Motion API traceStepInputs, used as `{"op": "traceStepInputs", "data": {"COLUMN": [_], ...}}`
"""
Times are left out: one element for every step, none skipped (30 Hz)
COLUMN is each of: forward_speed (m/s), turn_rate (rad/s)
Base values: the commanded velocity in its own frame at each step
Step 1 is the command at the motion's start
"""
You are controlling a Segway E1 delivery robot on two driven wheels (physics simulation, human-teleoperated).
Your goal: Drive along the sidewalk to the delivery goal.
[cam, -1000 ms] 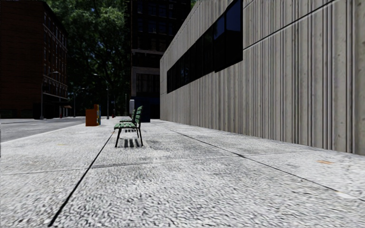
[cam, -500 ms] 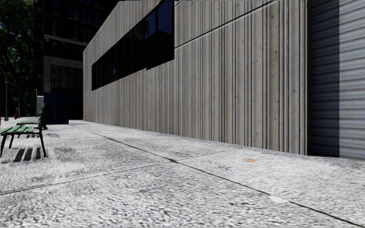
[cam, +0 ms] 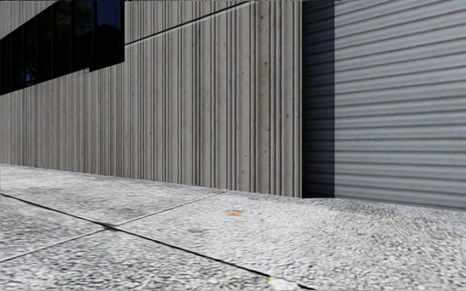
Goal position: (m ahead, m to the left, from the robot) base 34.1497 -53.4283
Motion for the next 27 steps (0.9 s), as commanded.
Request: {"op": "traceStepInputs", "data": {"forward_speed": [1.19,1.19,1.19,1.19,1.19,1.20,1.20,1.21,1.22,1.22,1.22,1.23,1.23,1.23,1.23,1.23,1.23,1.24,1.24,1.24,1.25,1.28,1.31,1.31,1.32,1.51,1.53], "turn_rate": [-0.91,-0.91,-0.91,-0.92,-0.92,-0.92,-0.92,-0.92,-0.92,-0.92,-0.92,-0.92,-0.92,-0.92,-0.92,-0.92,-0.92,-0.92,-0.92,-0.92,-0.92,-0.92,-0.92,-0.92,-0.92,-0.92,-0.92]}}
